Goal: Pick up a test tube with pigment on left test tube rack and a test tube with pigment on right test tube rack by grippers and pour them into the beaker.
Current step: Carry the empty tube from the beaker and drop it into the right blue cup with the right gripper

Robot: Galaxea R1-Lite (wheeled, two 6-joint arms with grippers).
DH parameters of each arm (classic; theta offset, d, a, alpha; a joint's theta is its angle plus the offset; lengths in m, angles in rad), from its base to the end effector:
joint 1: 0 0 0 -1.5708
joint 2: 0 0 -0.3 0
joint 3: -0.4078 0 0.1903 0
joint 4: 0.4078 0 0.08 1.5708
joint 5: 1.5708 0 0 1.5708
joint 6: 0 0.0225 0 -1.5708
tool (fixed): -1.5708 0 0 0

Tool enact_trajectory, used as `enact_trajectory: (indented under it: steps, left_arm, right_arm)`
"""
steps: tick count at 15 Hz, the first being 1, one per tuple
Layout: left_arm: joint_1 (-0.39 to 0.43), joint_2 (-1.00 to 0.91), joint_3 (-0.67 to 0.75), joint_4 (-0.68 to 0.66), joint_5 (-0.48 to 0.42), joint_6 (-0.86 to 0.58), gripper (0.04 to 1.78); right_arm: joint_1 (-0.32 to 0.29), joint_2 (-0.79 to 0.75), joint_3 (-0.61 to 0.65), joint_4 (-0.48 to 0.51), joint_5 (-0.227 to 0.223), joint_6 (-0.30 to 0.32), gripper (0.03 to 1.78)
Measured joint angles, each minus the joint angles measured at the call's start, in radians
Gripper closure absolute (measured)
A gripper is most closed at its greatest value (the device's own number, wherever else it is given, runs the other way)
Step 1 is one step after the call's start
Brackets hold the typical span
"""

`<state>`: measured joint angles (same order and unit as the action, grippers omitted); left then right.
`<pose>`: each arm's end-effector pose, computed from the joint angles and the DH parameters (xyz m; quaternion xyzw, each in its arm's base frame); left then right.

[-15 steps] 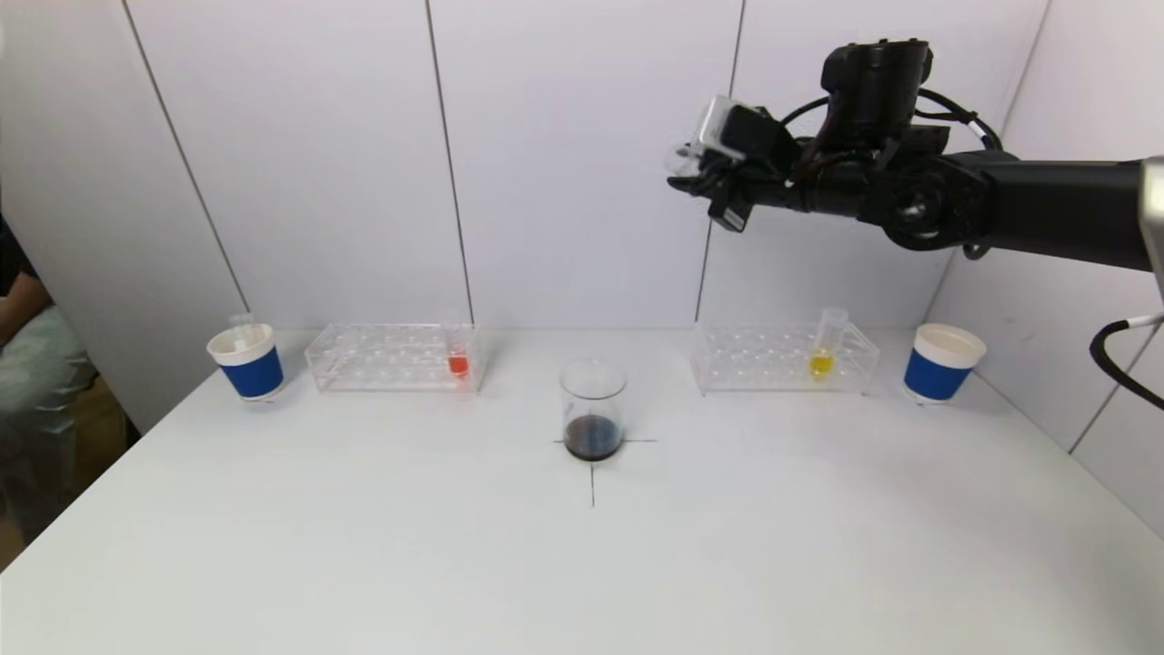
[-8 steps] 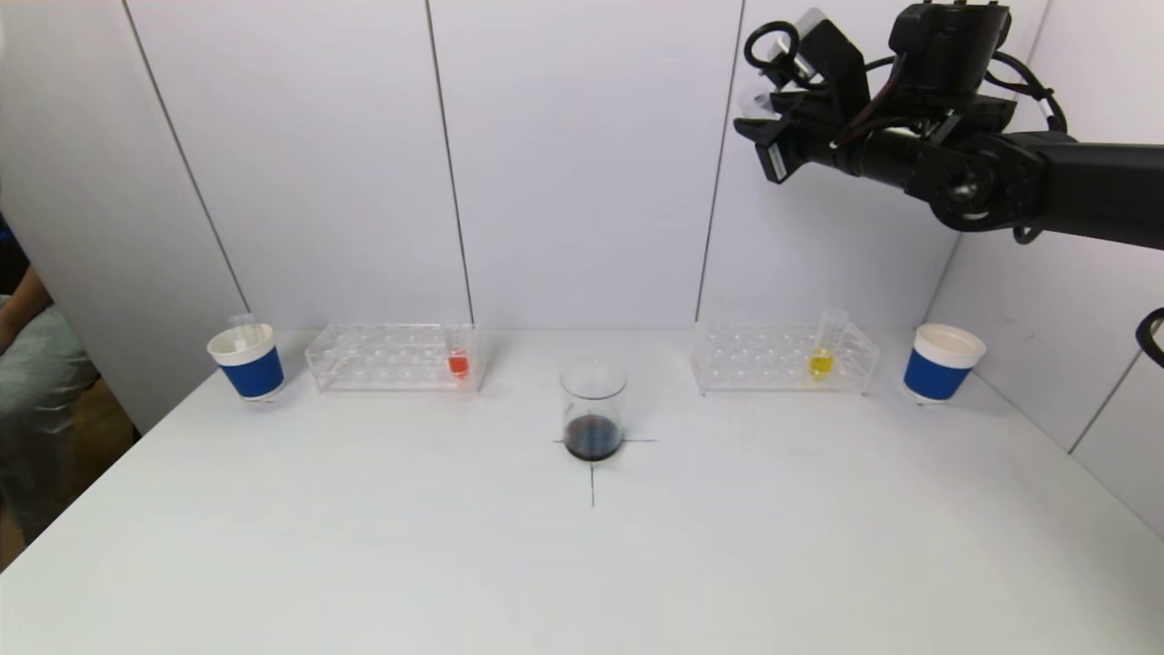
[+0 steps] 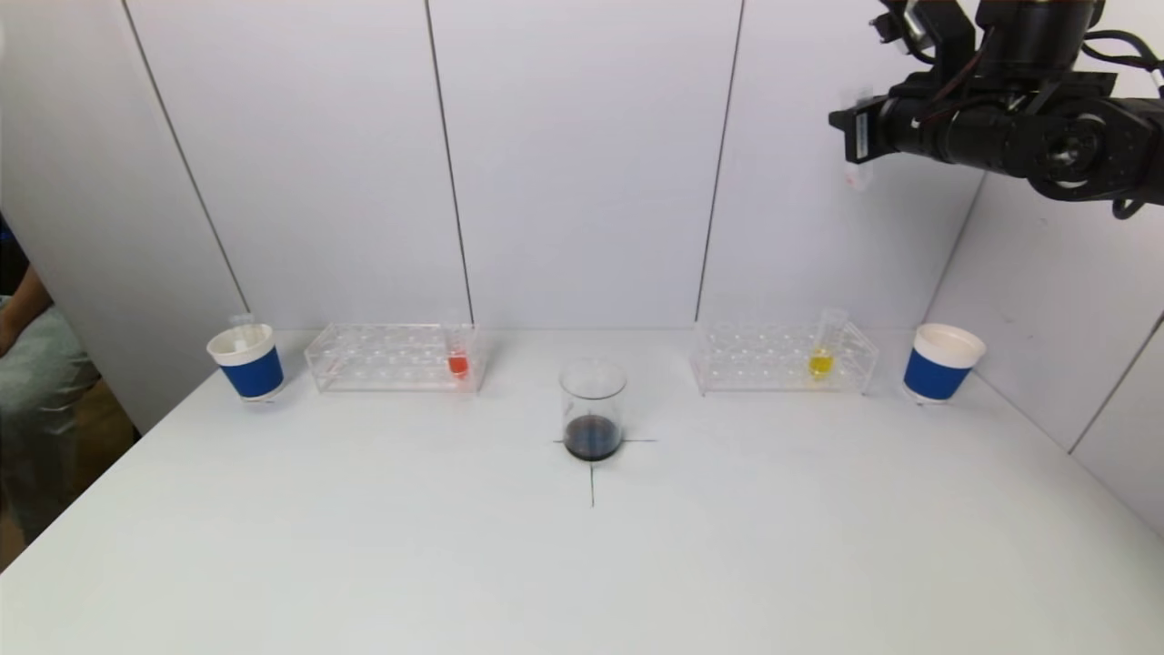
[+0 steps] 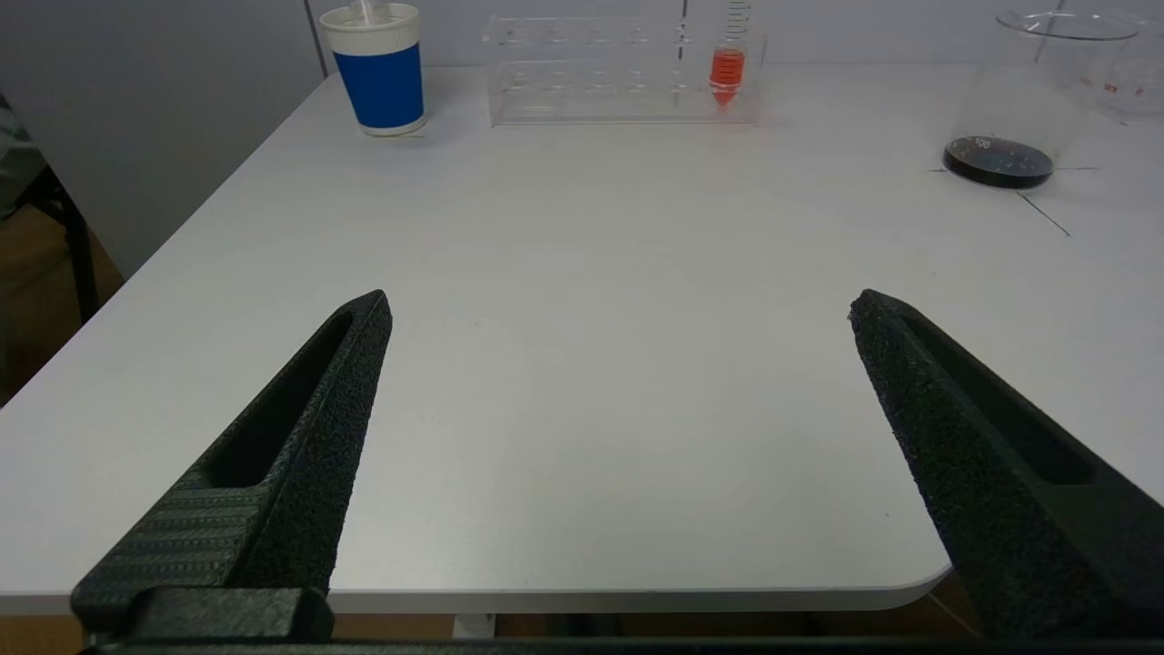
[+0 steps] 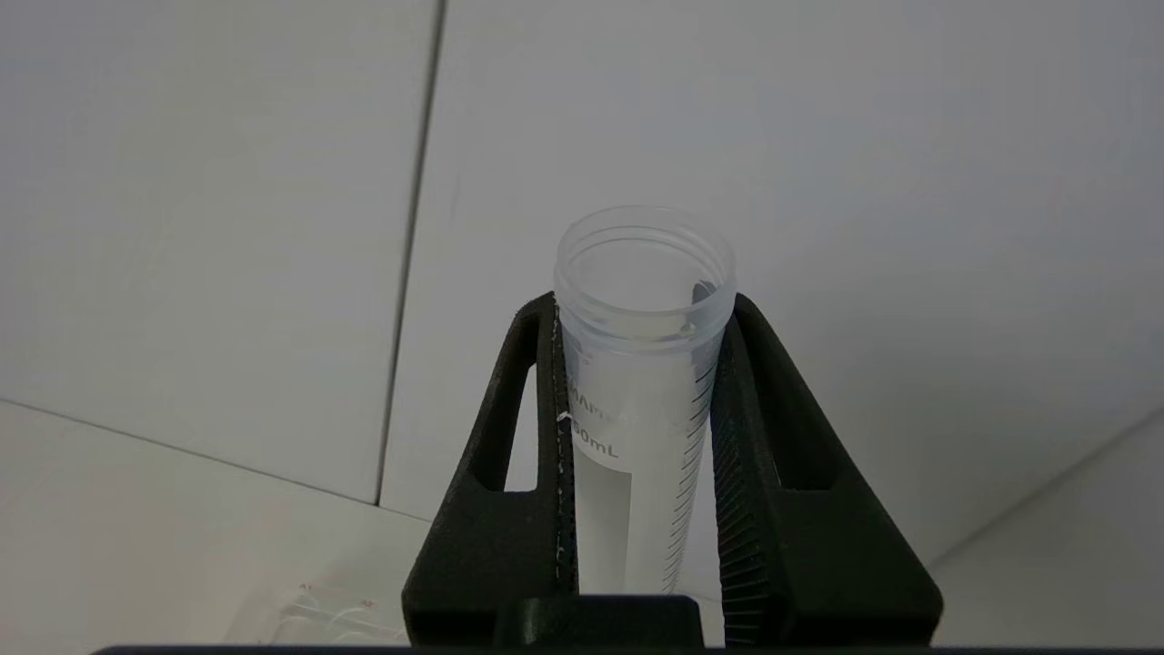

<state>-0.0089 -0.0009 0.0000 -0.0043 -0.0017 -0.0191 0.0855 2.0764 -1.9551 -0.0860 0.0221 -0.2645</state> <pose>-0.0229 0.0002 0.0759 -0.0096 -0.0025 -0.0053 0.9999 0.4287 0.0372 0.3126 -0.1322 0.0104 0.0556 0.9896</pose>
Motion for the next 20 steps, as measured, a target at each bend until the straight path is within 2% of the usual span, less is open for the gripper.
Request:
enact_trajectory:
  steps: [3,6,9,14,16,20]
  left_arm:
    - [0.000,0.000,0.000,0.000,0.000,-0.001,0.06]
    - [0.000,0.000,0.000,0.000,0.000,0.000,0.06]
    - [0.000,0.000,0.000,0.000,0.000,-0.001,0.06]
    - [0.000,0.000,0.000,0.000,0.000,0.000,0.06]
    - [0.000,0.000,0.000,0.000,0.000,-0.001,0.06]
    - [0.000,0.000,0.000,0.000,0.000,0.000,0.06]
  right_arm:
    - [-0.078,-0.029,0.005,0.091,0.002,0.091,1.33]
    - [-0.156,-0.047,0.008,0.108,0.011,0.163,1.33]
    - [-0.213,-0.053,0.028,0.104,0.017,0.176,1.33]
    - [-0.270,-0.045,0.114,0.080,0.024,0.217,1.33]
    - [-0.289,-0.030,0.149,0.033,0.044,0.219,1.33]
    - [-0.301,0.004,0.222,-0.073,0.049,0.219,1.33]
